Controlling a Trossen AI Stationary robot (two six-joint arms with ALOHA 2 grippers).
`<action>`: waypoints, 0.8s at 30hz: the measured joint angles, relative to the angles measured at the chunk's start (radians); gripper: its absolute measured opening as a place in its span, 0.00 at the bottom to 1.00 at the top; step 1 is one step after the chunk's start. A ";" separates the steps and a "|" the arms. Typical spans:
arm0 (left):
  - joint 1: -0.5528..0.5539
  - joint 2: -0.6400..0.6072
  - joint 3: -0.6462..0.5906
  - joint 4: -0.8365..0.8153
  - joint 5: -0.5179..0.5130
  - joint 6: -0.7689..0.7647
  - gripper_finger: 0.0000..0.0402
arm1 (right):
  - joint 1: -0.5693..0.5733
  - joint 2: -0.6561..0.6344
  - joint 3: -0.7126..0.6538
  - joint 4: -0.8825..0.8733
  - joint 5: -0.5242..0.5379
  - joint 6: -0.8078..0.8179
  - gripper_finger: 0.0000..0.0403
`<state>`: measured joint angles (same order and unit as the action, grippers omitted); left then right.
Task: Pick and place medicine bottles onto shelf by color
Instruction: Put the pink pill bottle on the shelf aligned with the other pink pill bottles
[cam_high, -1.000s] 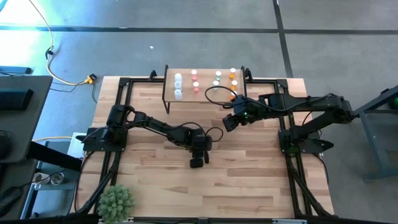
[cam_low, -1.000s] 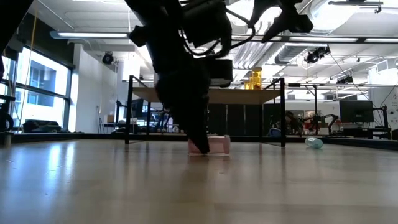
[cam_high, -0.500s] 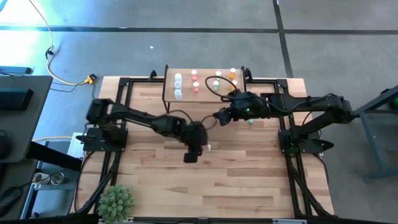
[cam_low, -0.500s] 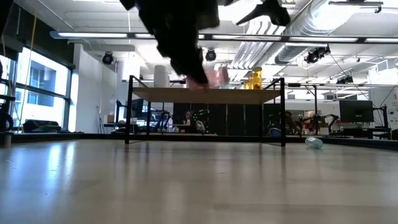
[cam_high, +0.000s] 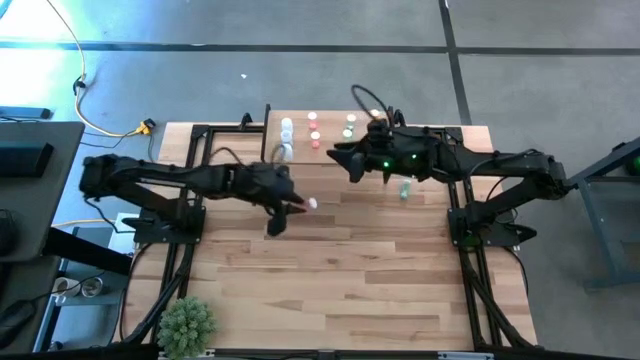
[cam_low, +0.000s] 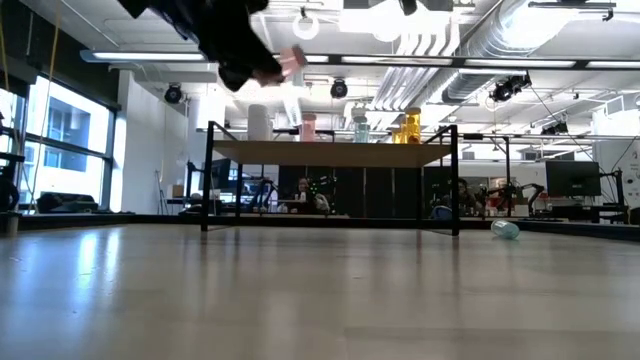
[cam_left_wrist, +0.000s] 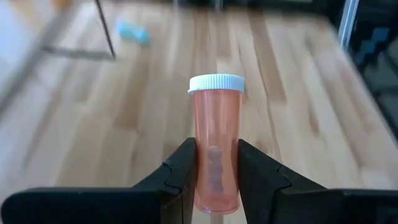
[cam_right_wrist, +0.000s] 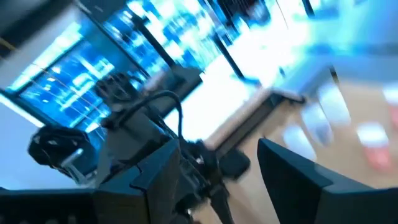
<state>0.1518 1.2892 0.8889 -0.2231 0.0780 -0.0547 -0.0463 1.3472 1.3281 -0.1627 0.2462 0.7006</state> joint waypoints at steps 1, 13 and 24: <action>0.008 -0.028 -0.017 0.031 0.000 -0.008 0.21 | -0.002 0.000 0.000 0.039 0.000 -0.032 0.51; 0.112 -0.290 -0.240 0.353 0.001 -0.091 0.21 | -0.021 0.012 0.000 0.337 -0.008 -0.433 0.51; 0.179 -0.272 -0.295 0.702 0.001 -0.161 0.21 | -0.099 0.114 0.000 0.470 -0.241 -0.582 0.51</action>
<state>0.3308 1.0177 0.5939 0.4784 0.0794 -0.2152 -0.1455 1.4608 1.3281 0.3074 0.0057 0.1187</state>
